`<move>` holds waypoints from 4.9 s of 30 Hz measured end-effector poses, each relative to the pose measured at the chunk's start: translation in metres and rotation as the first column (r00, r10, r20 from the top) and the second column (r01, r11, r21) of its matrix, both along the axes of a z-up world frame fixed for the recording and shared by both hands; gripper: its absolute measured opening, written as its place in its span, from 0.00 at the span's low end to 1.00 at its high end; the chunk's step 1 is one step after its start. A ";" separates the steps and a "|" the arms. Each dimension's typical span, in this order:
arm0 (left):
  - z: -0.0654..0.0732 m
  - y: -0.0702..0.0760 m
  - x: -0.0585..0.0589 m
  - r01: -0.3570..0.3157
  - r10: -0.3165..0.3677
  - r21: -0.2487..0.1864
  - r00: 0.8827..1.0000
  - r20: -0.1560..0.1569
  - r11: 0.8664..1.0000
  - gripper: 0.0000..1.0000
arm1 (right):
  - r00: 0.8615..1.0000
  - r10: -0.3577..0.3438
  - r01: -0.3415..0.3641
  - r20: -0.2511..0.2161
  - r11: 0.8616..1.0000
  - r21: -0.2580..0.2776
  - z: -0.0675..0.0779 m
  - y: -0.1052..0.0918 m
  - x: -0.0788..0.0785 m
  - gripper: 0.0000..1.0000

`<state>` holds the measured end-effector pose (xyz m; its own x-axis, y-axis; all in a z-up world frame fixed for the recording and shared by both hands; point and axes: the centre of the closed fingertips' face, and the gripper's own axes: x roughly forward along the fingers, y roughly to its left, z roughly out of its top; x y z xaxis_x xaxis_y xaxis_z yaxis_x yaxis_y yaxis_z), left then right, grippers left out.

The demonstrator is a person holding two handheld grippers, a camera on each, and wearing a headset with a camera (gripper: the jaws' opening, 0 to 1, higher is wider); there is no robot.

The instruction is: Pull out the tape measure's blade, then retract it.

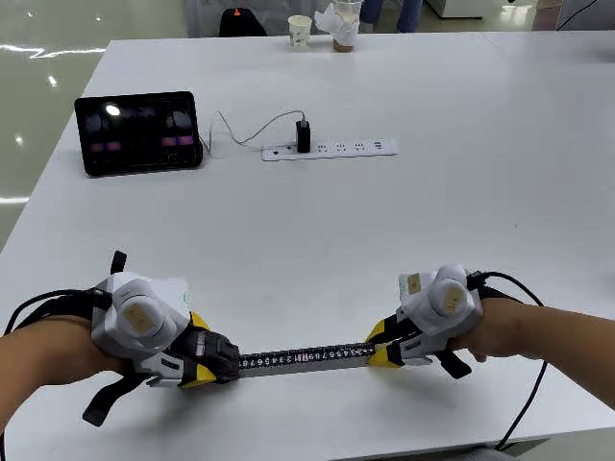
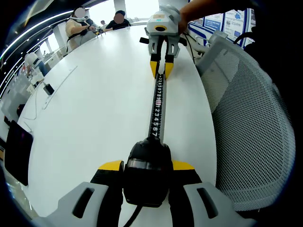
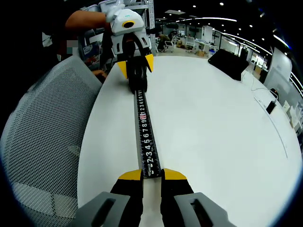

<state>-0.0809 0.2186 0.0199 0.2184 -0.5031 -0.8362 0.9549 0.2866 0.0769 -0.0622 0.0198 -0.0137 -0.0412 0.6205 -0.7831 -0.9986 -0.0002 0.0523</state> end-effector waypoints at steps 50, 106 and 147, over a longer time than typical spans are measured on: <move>0.000 0.000 0.000 -0.002 0.002 -0.001 1.000 0.001 1.000 0.31 | 1.000 -0.018 0.019 0.005 0.999 -0.030 -0.002 -0.029 0.004 0.10; 0.000 -0.001 0.001 0.022 -0.023 0.011 1.000 0.018 1.000 0.32 | 0.999 0.024 -0.018 0.046 0.993 -0.120 -0.001 -0.044 0.003 0.12; 0.017 0.003 -0.013 -0.181 0.171 -0.099 0.980 -0.103 0.978 0.79 | 0.989 -0.145 0.146 0.018 0.984 -0.099 0.012 -0.053 -0.002 0.47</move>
